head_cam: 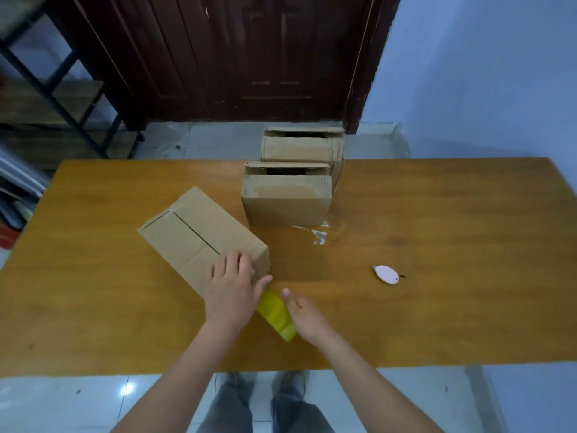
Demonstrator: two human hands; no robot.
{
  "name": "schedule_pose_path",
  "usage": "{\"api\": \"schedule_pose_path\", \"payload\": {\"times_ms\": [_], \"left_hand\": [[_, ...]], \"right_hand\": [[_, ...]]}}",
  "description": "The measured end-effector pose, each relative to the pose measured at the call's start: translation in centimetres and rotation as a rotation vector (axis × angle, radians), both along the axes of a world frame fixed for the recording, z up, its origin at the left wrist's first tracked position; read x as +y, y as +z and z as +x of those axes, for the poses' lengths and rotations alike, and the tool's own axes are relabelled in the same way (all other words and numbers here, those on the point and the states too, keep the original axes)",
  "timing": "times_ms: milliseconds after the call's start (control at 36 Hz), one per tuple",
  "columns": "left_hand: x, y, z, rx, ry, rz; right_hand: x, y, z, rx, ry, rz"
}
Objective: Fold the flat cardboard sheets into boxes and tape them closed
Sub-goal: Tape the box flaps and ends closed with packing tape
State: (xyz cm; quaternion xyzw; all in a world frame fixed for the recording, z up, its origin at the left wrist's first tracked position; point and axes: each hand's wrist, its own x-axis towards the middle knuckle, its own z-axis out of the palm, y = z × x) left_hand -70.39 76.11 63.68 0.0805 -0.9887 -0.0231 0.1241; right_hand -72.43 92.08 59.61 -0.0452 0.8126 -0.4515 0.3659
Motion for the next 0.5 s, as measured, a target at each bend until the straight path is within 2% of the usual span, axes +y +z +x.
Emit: {"api": "schedule_pose_path", "payload": {"times_ms": [111,194,250,306,361,417,500], "left_hand": [[0.8,-1.3,1.0,-0.070,0.013,-0.060],[0.8,-1.5,0.9,-0.092,0.030,-0.049],[0.7,-1.3,0.7,-0.090,0.026,-0.048],[0.7,-1.3,0.7,-0.078,0.023,-0.040],[0.7,-1.4,0.7,-0.064,0.021,-0.026],[0.7,-1.5,0.7,-0.061,0.028,-0.019],[0.8,-1.4,0.6,-0.101,0.043,-0.011]], "right_hand": [[1.0,-0.6,-0.7,-0.102,-0.078,-0.006],[2.2,-1.1,-2.7,-0.181,-0.237,-0.073],[4.1,-0.8,-4.8,0.049,-0.282,0.083],[6.7,-0.7,-6.8,0.313,-0.332,0.377],[9.4,-0.8,-8.0,0.457,-0.342,0.668],[11.9,-1.3,-8.6,0.414,-0.317,0.797],[15.0,-3.2,-8.9,0.295,-0.198,0.835]]}}
